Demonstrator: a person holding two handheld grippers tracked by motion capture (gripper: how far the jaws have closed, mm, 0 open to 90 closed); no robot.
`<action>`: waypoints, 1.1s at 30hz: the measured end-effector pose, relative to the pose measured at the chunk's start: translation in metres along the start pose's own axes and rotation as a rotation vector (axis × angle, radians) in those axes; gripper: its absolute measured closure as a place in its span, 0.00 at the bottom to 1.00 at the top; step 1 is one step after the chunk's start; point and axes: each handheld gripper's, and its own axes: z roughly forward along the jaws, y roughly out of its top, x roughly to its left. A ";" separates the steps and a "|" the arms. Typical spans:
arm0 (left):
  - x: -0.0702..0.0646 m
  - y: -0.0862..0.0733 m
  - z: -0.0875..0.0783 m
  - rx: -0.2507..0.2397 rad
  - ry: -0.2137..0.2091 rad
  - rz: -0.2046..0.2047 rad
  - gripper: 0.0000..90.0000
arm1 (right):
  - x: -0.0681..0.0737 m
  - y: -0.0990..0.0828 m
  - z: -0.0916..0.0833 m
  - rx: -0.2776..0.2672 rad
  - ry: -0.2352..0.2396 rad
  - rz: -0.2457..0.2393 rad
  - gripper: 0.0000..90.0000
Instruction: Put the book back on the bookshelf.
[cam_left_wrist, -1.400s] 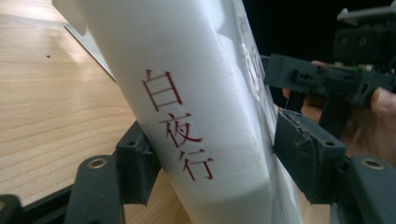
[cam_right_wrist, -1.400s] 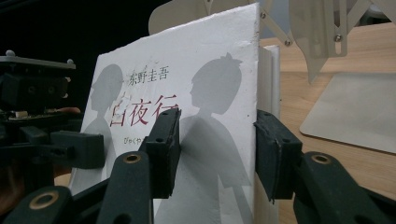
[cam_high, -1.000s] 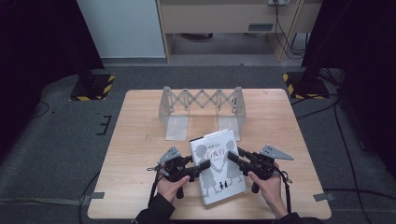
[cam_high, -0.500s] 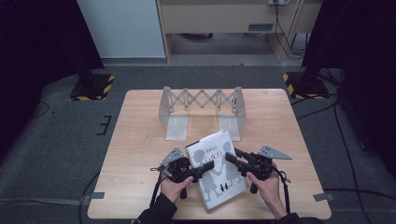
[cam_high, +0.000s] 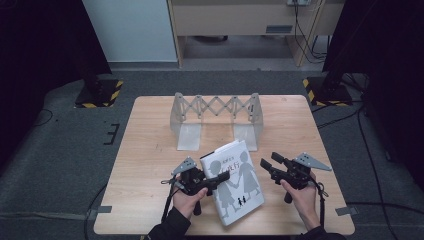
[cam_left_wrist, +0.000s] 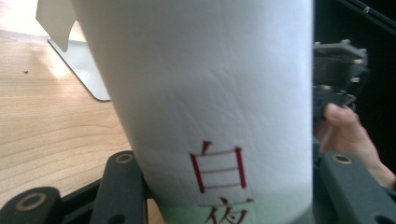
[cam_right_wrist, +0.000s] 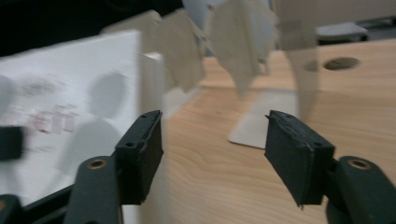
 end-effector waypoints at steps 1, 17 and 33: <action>0.000 0.001 0.000 -0.002 -0.003 0.003 0.53 | -0.005 -0.001 -0.001 0.017 -0.022 0.006 0.38; -0.014 0.019 -0.012 -0.009 0.005 0.047 0.58 | -0.037 -0.018 0.004 0.292 -0.319 -0.105 0.24; -0.020 0.040 -0.034 -0.009 0.093 0.111 0.58 | -0.046 -0.027 0.008 0.411 -0.409 -0.142 0.17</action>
